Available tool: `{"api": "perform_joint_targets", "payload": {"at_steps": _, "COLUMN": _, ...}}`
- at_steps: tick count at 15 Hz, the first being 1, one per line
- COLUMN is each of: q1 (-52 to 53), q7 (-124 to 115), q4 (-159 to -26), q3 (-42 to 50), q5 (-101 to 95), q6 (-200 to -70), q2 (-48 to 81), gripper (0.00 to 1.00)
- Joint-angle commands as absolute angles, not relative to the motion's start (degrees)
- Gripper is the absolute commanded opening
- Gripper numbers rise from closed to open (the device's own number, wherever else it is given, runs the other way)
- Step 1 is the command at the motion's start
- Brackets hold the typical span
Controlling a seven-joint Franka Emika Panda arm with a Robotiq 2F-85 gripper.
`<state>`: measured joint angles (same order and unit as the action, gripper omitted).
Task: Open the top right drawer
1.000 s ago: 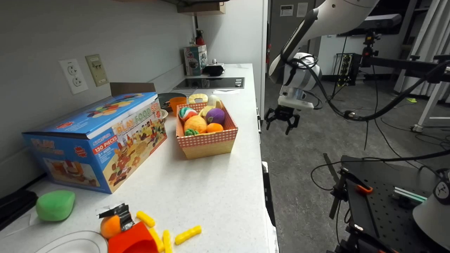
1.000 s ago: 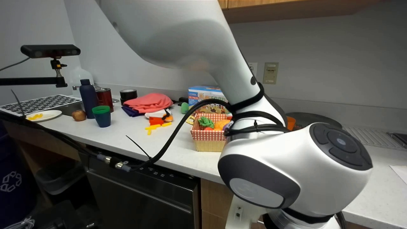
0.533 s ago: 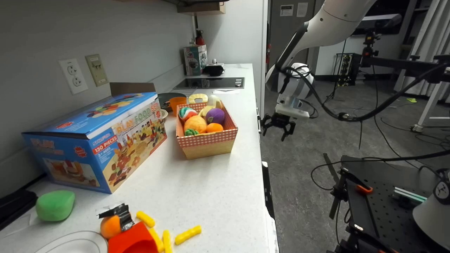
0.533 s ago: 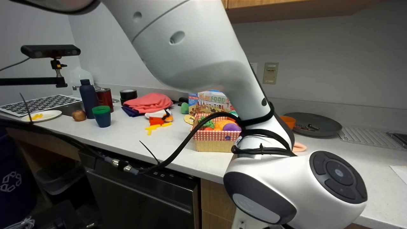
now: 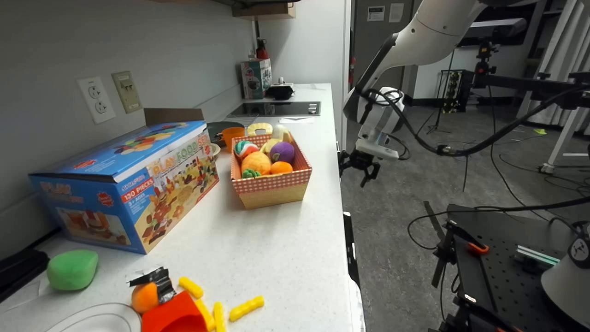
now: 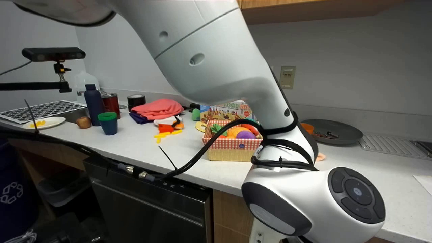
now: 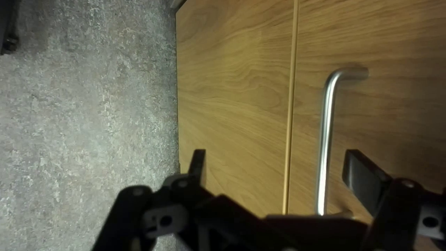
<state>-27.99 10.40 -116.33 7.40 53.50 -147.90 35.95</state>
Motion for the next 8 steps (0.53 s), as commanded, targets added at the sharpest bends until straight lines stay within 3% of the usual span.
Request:
{"api": "perform_joint_targets", "payload": {"at_steps": 1, "q1": -28.32, "q7": 12.02, "q4": -113.37, "q3": 6.91, "q5": 56.15, "q6": -148.88, "q2": 39.49, "gripper": 1.0}}
{"api": "perform_joint_targets", "payload": {"at_steps": 8, "q1": -26.59, "q7": 8.19, "q4": -112.27, "q3": 9.79, "q5": 54.01, "q6": -151.18, "q2": 41.8, "gripper": 1.0}}
